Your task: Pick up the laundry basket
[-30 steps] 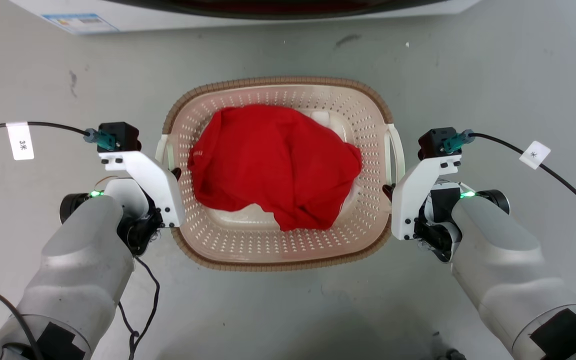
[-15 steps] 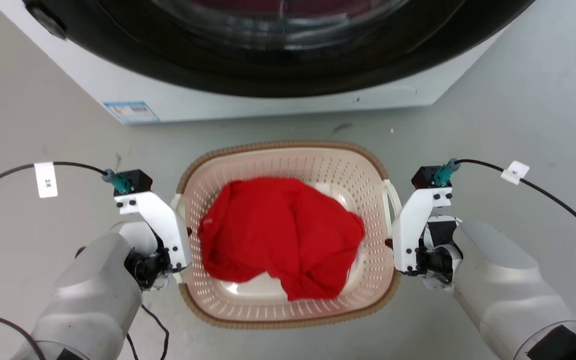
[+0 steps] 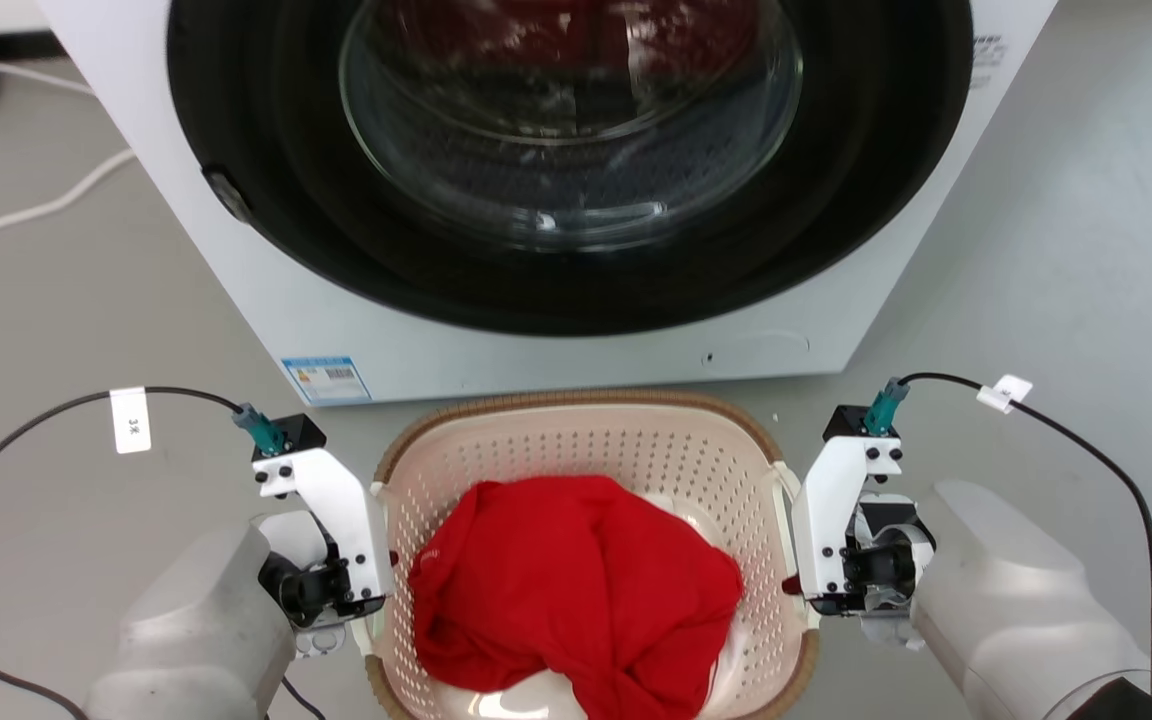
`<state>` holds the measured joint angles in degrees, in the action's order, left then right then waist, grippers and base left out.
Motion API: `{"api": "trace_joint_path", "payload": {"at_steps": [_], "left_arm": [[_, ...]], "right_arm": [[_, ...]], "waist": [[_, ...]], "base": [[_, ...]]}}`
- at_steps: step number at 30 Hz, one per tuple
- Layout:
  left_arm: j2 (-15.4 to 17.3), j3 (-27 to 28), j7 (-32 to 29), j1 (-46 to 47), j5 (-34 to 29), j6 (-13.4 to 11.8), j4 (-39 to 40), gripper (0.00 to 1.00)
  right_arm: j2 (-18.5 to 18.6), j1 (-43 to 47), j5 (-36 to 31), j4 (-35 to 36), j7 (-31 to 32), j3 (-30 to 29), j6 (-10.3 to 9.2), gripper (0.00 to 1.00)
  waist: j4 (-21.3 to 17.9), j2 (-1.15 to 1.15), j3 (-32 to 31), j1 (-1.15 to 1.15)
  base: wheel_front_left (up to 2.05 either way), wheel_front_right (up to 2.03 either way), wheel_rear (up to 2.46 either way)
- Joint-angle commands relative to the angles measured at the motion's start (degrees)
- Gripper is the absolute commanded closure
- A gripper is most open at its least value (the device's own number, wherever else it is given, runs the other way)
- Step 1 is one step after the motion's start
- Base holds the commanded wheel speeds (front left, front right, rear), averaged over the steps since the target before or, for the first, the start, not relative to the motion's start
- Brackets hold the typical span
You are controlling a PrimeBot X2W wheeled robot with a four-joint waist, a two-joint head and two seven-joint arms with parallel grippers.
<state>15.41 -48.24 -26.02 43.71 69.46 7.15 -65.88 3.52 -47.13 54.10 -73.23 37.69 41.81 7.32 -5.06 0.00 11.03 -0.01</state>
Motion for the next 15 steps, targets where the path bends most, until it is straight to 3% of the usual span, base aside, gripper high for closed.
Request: {"api": "trace_joint_path", "payload": {"at_steps": [1, 15], "left_arm": [[-1.51, 0.0, -0.12, -0.17, 0.78, 0.61, 0.41, 1.0], [-5.17, 0.02, -1.88, -3.4, 3.19, 0.68, -1.89, 1.0]], "right_arm": [[-1.16, 0.92, 0.73, 0.16, 1.14, -0.01, 0.3, 1.0], [-1.5, 3.92, 0.39, -0.27, 6.8, -1.43, 0.47, 1.0]], "waist": [[0.64, 0.0, -3.31, 0.01], [1.16, 0.0, -11.54, 0.01]], "base": [[0.0, 0.0, 0.0], [0.0, 0.0, 0.0]]}}
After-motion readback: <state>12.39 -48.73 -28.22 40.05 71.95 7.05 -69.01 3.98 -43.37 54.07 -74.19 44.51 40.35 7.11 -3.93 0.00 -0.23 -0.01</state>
